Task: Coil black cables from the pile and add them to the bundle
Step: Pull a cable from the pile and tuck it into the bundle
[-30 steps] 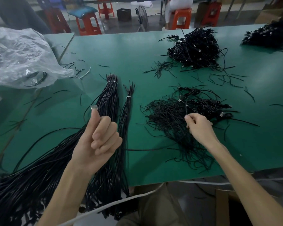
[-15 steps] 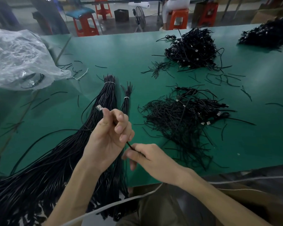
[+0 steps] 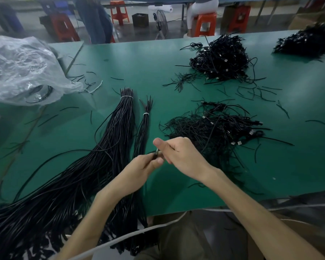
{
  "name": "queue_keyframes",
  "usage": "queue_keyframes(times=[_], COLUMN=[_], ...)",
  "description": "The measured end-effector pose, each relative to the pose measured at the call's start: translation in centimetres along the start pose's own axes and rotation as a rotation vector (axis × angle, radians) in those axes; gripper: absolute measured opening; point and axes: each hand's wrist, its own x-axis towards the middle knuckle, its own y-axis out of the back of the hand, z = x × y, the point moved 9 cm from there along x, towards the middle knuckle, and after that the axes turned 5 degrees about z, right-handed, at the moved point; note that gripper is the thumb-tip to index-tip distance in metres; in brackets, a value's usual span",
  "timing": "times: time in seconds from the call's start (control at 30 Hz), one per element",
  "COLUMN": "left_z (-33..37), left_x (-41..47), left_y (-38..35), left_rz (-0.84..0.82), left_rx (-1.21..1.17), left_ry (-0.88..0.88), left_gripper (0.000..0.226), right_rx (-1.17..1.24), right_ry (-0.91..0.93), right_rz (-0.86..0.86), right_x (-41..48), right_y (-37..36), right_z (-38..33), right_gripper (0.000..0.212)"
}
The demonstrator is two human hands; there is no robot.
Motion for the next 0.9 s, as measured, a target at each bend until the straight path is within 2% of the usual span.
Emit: queue_keyframes(times=[0.17, 0.3, 0.37, 0.43, 0.53, 0.6, 0.63, 0.7, 0.8, 0.87, 0.9], left_z=[-0.5, -0.6, -0.4, -0.6, -0.7, -0.3, 0.0, 0.4, -0.4, -1.9, -2.2], left_x=[0.0, 0.4, 0.7, 0.6, -0.2, -0.7, -1.0, -1.8, -2.6, -2.1, -1.6], left_y=[-1.1, -0.9, 0.1, 1.3, 3.1, 3.5, 3.5, 2.5, -1.1, -2.6, -2.8], left_rz=[0.085, 0.185, 0.236, 0.289, 0.297, 0.218, 0.152, 0.009, -0.237, -0.233, -0.159], left_rx=[-0.536, -0.941, -1.158, -1.392, -1.538, -1.477, -1.37, -0.95, -0.18, 0.146, 0.183], left_ry=[0.015, 0.067, 0.074, 0.11, 0.108, 0.095, 0.087, 0.072, 0.075, 0.114, 0.123], left_gripper=[0.051, 0.064, 0.065, 0.056, 0.039, 0.046, 0.049, 0.053, 0.047, 0.043, 0.042], right_rx=[0.158, 0.194, 0.17, 0.122, -0.165, -0.407, -0.474, -0.528, -0.45, -0.32, -0.279], right_ry=[-0.004, 0.003, 0.006, -0.007, 0.033, 0.093, 0.095, 0.086, 0.094, 0.118, 0.136], right_rz=[0.124, 0.049, -0.006, -0.044, -0.087, -0.087, -0.073, -0.002, 0.175, 0.273, 0.299], right_x=[-0.3, -1.3, -1.8, -2.0, -1.8, -1.2, -0.8, 0.1, 1.2, 1.5, 1.5], right_y=[-0.5, -3.1, -4.3, -4.7, -4.1, -3.0, -2.2, -0.3, 2.5, 3.4, 3.4], right_z=[-0.5, -0.6, -0.1, 0.9, 2.7, 3.6, 4.1, 4.8, 4.1, 2.7, 1.8], right_gripper=[0.068, 0.069, 0.068, 0.067, 0.072, 0.074, 0.076, 0.073, 0.066, 0.067, 0.067])
